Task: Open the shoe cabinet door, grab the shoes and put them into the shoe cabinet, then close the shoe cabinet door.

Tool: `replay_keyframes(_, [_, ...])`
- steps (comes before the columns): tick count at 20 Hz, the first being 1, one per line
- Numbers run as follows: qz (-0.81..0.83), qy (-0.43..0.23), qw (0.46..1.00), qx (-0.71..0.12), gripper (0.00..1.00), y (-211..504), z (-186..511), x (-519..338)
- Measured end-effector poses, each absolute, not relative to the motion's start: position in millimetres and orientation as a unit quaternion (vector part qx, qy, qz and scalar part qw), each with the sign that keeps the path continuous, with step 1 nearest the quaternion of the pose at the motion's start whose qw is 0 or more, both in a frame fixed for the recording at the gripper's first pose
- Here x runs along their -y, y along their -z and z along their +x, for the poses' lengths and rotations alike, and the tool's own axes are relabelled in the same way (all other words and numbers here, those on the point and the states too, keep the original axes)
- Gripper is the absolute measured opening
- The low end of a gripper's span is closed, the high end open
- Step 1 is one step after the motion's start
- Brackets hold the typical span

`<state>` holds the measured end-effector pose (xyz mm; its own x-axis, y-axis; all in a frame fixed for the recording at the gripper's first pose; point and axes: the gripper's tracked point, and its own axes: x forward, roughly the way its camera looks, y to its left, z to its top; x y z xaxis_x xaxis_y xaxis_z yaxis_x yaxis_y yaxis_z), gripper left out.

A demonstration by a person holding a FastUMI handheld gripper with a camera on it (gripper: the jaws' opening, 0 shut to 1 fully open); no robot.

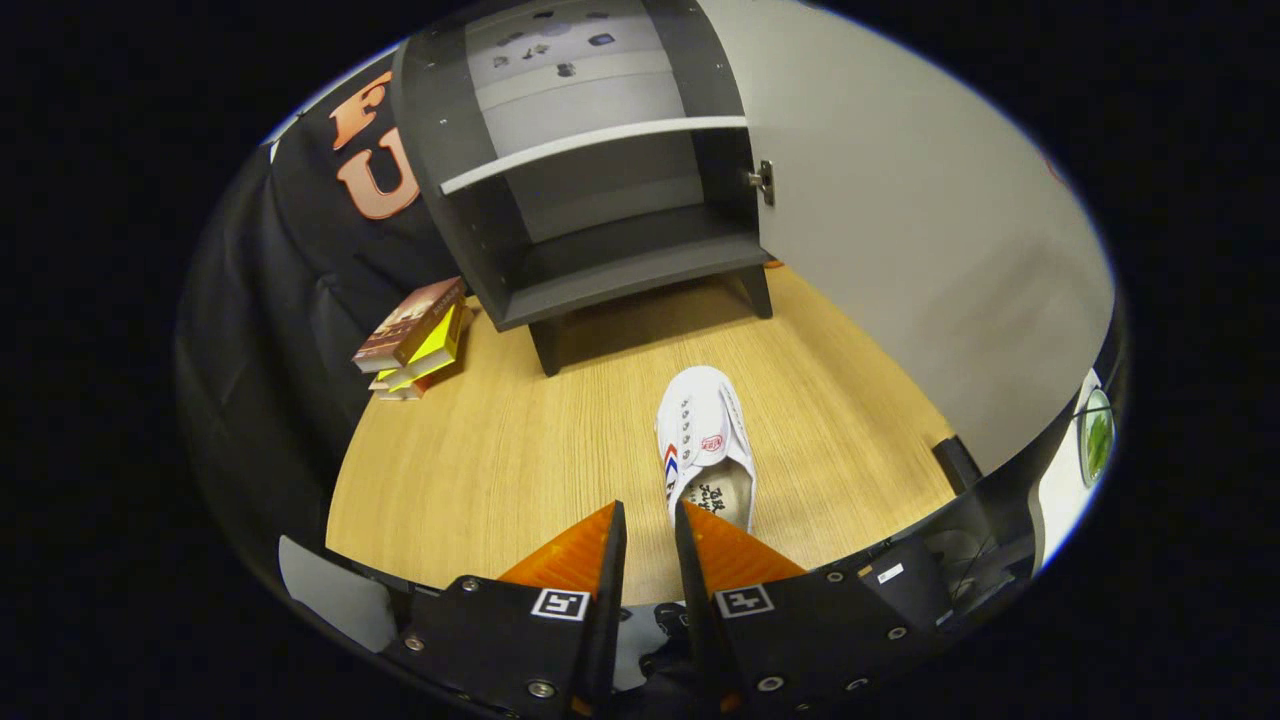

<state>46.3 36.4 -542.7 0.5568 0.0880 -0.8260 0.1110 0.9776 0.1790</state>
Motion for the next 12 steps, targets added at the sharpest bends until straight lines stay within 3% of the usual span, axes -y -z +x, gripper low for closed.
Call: replay_keyframes(12, [0.140,0.013,0.825,-0.548,0.34,652,83,-34])
